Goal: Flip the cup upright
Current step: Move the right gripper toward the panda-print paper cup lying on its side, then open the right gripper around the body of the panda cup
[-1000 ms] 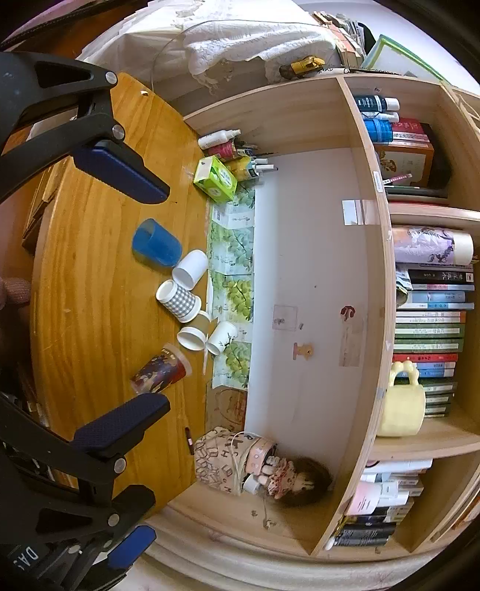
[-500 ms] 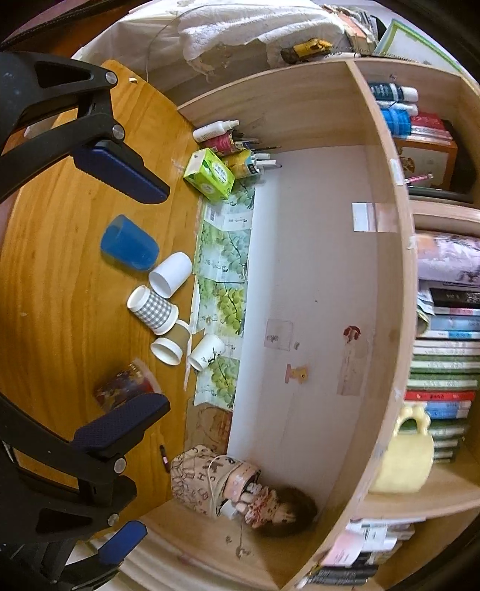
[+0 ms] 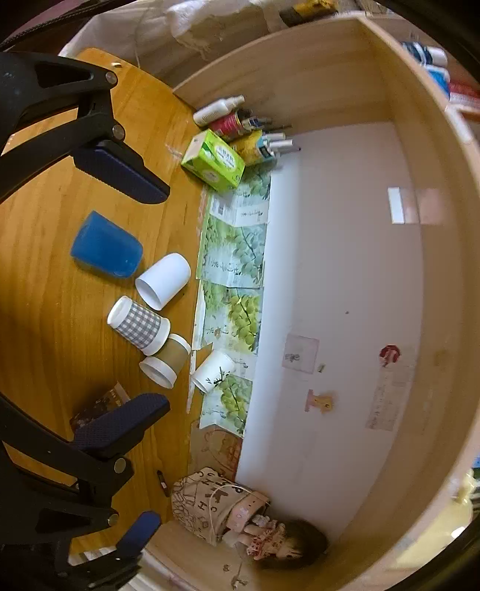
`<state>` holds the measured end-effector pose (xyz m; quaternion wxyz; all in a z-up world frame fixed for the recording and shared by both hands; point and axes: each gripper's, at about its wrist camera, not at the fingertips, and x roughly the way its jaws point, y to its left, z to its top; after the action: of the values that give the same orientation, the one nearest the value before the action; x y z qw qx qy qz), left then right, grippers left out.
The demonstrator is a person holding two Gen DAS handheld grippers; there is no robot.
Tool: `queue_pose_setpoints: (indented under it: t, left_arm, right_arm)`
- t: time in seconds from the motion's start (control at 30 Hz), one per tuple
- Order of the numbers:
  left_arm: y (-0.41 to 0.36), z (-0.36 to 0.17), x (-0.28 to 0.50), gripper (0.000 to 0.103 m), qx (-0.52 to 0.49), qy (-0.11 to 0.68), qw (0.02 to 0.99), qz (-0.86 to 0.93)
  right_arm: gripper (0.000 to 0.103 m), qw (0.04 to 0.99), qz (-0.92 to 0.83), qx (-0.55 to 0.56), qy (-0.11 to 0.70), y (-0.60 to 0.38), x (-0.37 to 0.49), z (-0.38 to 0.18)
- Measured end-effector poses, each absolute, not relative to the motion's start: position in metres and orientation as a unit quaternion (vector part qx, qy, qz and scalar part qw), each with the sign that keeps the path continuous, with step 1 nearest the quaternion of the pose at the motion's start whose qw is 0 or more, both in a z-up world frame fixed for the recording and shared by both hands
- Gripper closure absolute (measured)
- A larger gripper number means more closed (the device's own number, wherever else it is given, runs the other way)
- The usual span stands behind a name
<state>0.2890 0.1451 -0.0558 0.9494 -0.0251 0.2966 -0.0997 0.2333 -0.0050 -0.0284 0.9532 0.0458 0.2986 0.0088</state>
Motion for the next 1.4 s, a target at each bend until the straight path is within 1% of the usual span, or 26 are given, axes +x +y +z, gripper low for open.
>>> queue_pose_setpoints:
  t: [0.17, 0.47, 0.7, 0.93, 1.13, 1.4]
  left_arm:
    - [0.136, -0.059, 0.326, 0.001, -0.013, 0.31, 0.942, -0.127]
    - [0.115, -0.068, 0.396, 0.001, -0.03, 0.339, 0.922, -0.186]
    - [0.104, -0.076, 0.441, 0.001, -0.05, 0.352, 0.91, -0.211]
    - [0.101, -0.092, 0.474, 0.001, -0.07, 0.366, 0.895, -0.246]
    - [0.101, -0.106, 0.488, 0.001, -0.088, 0.368, 0.884, -0.276]
    - [0.1, -0.119, 0.5, 0.001, -0.085, 0.373, 0.875, -0.297]
  right_arm:
    - [0.02, 0.944, 0.012, 0.035, 0.328, -0.003, 0.273, -0.037]
    - [0.02, 0.924, 0.002, 0.008, 0.382, -0.009, 0.339, -0.061]
    - [0.02, 0.918, -0.01, -0.002, 0.397, -0.023, 0.388, -0.077]
    - [0.02, 0.911, -0.022, 0.009, 0.412, -0.041, 0.437, -0.101]
    - [0.02, 0.909, -0.025, 0.013, 0.417, -0.05, 0.474, -0.121]
    - [0.02, 0.904, -0.033, 0.006, 0.426, -0.055, 0.52, -0.15]
